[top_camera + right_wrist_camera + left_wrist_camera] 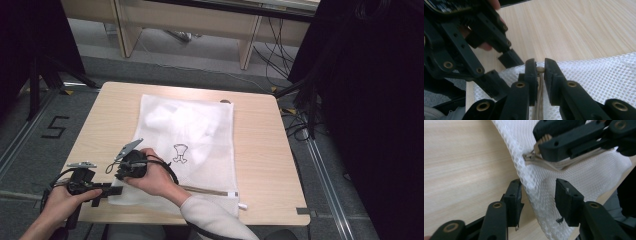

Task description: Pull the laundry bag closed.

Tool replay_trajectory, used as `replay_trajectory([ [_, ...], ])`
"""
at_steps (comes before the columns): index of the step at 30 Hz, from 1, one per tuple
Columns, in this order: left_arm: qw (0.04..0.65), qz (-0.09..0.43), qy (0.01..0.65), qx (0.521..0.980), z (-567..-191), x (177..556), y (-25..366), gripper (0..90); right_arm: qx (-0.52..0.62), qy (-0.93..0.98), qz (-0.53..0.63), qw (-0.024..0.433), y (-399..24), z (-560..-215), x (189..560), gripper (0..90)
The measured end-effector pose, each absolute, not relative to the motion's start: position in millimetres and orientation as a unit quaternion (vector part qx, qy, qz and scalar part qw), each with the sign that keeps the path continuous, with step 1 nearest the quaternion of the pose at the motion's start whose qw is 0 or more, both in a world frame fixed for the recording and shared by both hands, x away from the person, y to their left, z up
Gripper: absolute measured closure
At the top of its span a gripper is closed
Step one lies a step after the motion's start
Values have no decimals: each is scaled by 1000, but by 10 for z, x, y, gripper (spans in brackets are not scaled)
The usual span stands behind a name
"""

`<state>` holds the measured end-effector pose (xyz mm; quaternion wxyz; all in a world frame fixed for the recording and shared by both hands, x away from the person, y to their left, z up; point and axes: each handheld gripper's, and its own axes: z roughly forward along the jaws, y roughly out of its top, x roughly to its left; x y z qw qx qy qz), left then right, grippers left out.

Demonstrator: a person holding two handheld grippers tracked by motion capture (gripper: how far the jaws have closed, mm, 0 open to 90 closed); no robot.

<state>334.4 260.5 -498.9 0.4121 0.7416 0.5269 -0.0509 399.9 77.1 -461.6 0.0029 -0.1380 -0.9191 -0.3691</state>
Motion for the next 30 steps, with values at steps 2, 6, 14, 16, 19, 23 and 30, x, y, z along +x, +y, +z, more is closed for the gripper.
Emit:
replay_trajectory([
  [2, 412, -61, 522, 744, -5009, 3349, 2581, 588, -134, -920, -369, 2, 770, -4601, 4001, 820],
  [6, 409, -57, 525, 744, -5031, 3365, 2535, 667, -138, -918, -371, 3, 767, -4552, 3979, 820],
  [14, 412, -56, 523, 744, -5026, 3375, 2533, 822, -133, -921, -366, -1, 720, -4547, 3977, 820],
  [16, 404, -60, 520, 750, -5015, 3378, 2532, 830, -133, -923, -362, 1, 697, -4553, 3970, 820],
  [19, 403, -57, 521, 750, -5003, 3376, 2520, 838, -133, -925, -356, -2, 659, -4555, 3966, 820],
  [23, 407, -57, 522, 747, -4978, 3370, 2522, 846, -137, -926, -353, 0, 631, -4559, 3957, 820],
  [30, 409, -60, 532, 739, -4954, 3365, 2512, 852, -140, -927, -348, 4, 609, -4587, 3946, 820],
])
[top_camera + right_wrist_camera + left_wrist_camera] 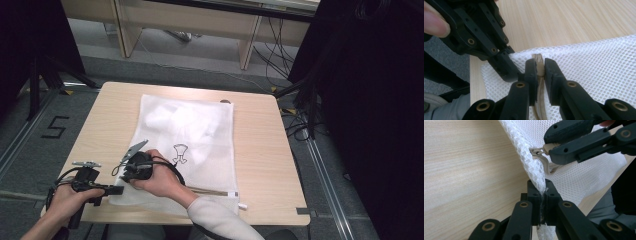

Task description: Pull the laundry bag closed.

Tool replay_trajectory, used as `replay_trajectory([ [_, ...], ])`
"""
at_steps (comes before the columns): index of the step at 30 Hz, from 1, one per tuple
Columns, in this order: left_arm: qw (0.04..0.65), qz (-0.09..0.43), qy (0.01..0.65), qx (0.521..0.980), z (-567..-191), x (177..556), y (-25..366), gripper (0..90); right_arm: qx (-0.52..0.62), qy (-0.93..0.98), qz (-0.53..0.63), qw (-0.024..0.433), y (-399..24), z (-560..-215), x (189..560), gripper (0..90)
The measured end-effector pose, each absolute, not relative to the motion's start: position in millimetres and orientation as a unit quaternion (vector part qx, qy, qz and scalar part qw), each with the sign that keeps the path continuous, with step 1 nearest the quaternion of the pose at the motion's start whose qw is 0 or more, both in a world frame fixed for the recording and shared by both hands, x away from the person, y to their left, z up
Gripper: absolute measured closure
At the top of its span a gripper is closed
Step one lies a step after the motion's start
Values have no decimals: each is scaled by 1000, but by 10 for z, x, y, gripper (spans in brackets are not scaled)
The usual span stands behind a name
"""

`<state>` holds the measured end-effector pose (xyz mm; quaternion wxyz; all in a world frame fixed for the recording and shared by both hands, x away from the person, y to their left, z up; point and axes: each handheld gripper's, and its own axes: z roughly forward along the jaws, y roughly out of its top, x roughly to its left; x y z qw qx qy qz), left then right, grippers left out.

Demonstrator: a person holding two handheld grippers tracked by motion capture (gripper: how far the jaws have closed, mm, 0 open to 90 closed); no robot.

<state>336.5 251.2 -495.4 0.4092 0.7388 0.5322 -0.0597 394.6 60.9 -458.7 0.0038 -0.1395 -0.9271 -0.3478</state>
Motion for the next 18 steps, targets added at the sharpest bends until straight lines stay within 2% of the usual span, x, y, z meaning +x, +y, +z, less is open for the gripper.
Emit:
replay_trajectory([
  [18, 417, -82, 540, 727, -4919, 3360, 2553, 858, -147, -930, -338, 9, 600, -4620, 3927, 823],
])
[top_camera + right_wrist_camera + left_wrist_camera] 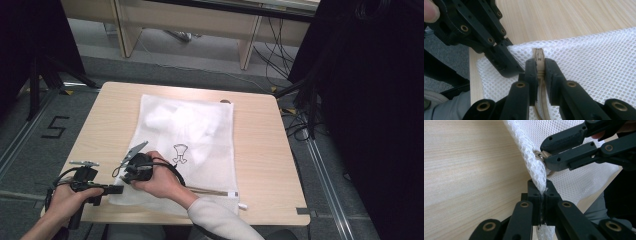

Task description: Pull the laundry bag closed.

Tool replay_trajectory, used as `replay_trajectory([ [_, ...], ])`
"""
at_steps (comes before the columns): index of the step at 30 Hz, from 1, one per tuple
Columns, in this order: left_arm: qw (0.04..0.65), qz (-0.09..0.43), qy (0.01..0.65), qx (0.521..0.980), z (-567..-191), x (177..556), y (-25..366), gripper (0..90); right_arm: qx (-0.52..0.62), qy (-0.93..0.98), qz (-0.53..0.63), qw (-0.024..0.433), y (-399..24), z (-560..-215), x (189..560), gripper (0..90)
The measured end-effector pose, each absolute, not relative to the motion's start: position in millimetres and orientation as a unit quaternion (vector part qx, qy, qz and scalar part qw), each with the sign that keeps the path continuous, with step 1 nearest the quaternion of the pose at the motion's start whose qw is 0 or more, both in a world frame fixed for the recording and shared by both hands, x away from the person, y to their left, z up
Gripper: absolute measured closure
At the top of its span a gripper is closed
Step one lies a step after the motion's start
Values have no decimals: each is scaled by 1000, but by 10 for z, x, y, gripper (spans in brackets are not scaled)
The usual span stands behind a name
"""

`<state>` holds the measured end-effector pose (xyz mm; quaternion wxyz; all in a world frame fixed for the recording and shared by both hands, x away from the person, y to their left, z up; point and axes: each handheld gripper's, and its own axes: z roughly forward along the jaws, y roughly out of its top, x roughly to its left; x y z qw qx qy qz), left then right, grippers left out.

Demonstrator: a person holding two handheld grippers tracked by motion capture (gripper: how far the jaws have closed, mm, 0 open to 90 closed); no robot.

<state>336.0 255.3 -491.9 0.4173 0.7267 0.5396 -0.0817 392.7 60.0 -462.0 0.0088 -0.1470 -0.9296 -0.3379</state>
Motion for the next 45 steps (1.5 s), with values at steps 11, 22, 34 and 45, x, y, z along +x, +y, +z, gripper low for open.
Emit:
replay_trajectory([
  [11, 425, -88, 545, 717, -4916, 3357, 2558, 861, -146, -930, -337, 11, 556, -4644, 3933, 825],
  [22, 429, -95, 546, 714, -4909, 3357, 2564, 862, -148, -933, -326, 11, 510, -4636, 3919, 826],
  [34, 431, -87, 551, 709, -4901, 3347, 2560, 863, -143, -937, -319, 14, 461, -4685, 3923, 826],
  [45, 429, -79, 551, 711, -4895, 3344, 2547, 862, -146, -938, -314, 24, 404, -4711, 3914, 827],
])
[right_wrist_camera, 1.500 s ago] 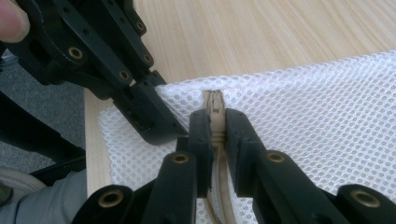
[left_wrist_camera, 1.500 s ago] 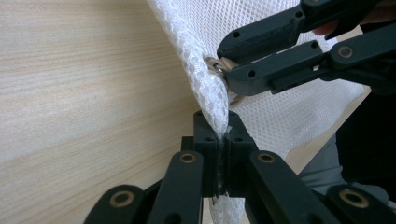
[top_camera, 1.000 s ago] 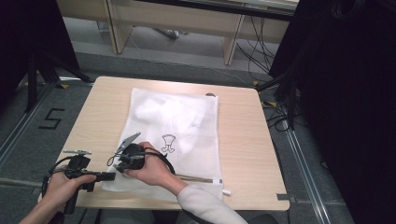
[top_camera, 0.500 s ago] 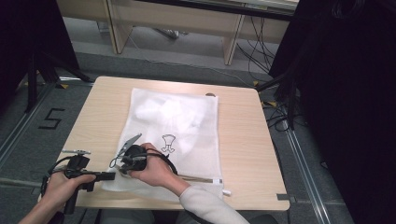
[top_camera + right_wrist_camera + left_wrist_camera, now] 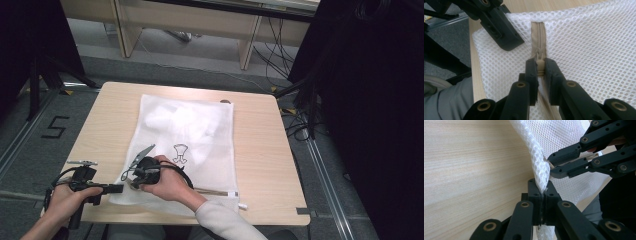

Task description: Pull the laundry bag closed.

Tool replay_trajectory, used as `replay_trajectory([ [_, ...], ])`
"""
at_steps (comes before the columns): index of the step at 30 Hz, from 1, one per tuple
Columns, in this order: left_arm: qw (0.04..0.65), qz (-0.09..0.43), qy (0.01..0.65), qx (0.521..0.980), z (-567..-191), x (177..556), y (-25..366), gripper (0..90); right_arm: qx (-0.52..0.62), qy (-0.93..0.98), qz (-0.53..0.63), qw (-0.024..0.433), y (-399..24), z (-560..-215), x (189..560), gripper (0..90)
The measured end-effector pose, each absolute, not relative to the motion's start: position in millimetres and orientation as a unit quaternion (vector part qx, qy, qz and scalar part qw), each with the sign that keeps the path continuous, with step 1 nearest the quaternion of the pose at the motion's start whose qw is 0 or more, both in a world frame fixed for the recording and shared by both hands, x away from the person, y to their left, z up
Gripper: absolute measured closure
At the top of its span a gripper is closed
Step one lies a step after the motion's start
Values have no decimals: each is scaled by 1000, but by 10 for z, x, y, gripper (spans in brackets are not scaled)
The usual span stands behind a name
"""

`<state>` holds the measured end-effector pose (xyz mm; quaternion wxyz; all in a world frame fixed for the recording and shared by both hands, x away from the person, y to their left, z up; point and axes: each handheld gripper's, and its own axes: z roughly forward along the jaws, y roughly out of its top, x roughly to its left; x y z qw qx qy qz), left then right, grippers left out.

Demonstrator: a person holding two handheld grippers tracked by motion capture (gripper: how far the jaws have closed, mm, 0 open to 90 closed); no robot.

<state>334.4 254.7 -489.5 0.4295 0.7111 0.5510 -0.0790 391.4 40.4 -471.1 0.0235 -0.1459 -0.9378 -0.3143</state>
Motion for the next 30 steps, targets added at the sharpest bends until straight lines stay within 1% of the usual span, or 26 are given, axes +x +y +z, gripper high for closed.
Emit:
replay_trajectory([
  [1, 429, -79, 552, 711, -4894, 3343, 2547, 862, -147, -939, -310, 16, 398, -4709, 3905, 826],
  [7, 420, -73, 541, 725, -4882, 3346, 2545, 862, -143, -941, -307, 17, 383, -4716, 3876, 826],
  [12, 419, -72, 542, 725, -4883, 3347, 2543, 862, -143, -941, -306, 19, 371, -4730, 3875, 826],
  [14, 421, -62, 545, 722, -4883, 3340, 2530, 862, -147, -941, -304, 22, 361, -4730, 3879, 826],
  [21, 421, -66, 541, 725, -4878, 3341, 2536, 862, -144, -941, -306, 14, 336, -4721, 3854, 826],
  [30, 418, -66, 540, 728, -4876, 3344, 2542, 862, -138, -943, -301, 14, 281, -4772, 3845, 826],
])
